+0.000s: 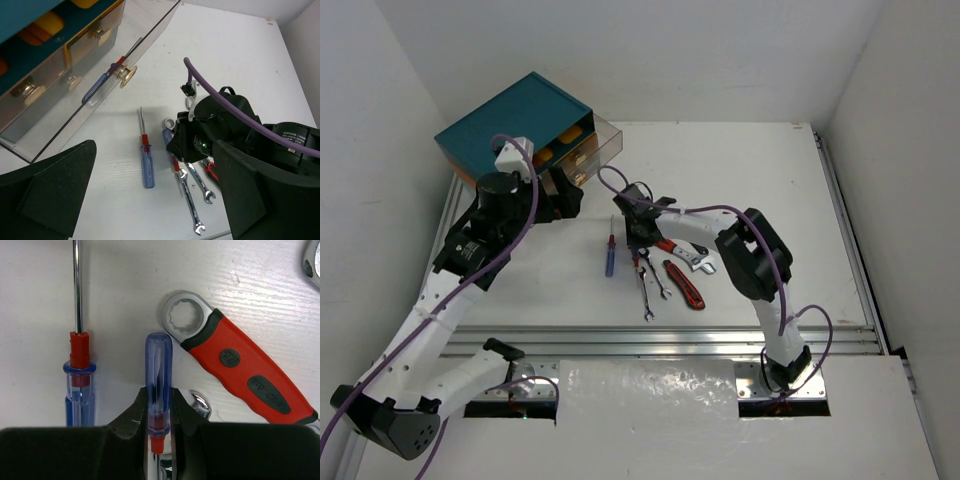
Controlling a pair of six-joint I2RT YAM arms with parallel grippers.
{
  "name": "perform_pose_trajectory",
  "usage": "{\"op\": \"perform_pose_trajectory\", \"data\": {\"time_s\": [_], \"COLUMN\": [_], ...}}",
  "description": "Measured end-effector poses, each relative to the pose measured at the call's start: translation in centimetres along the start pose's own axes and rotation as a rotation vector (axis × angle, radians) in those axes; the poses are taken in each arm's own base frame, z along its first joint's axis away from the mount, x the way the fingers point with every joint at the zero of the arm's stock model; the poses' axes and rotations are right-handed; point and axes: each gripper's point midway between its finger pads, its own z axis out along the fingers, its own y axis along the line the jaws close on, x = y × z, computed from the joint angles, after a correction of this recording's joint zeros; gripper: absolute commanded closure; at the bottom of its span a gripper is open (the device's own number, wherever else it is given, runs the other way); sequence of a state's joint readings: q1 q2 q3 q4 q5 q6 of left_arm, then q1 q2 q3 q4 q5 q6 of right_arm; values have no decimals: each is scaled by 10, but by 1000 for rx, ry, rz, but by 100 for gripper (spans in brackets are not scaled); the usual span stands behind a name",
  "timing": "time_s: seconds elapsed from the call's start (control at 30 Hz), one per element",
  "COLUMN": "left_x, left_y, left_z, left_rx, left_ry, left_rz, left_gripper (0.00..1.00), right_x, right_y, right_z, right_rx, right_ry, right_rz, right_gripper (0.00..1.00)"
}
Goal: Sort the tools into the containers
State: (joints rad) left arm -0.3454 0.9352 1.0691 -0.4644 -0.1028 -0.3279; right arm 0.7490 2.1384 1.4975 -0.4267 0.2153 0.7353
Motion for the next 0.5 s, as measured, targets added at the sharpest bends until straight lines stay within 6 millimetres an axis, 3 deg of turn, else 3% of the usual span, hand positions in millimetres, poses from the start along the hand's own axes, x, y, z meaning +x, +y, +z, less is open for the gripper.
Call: {"op": "perform_pose_trajectory", "data": {"time_s": [0.13, 0.23, 0.37, 0.5], "left_x": [1, 9, 30, 54], "left_y": [-6, -14, -27, -47], "left_z": [1, 2, 6, 11], "left_rx": [31, 86, 186, 319], "left_ry": [-1, 2, 28, 84], "left_rz": [-21, -54, -114, -193], "left_gripper": [0, 0, 0, 1], "right_x": [3, 13, 6, -22], "right_y": [-4, -14, -13, 10], "right_z": [-5, -25, -78, -144], "right_rx": [-5, -23, -130, -348], "right_ry": [-5, -16, -104, -292], "right_rz": [-12, -33, -54, -84], "right_gripper": [100, 100, 100, 100]}}
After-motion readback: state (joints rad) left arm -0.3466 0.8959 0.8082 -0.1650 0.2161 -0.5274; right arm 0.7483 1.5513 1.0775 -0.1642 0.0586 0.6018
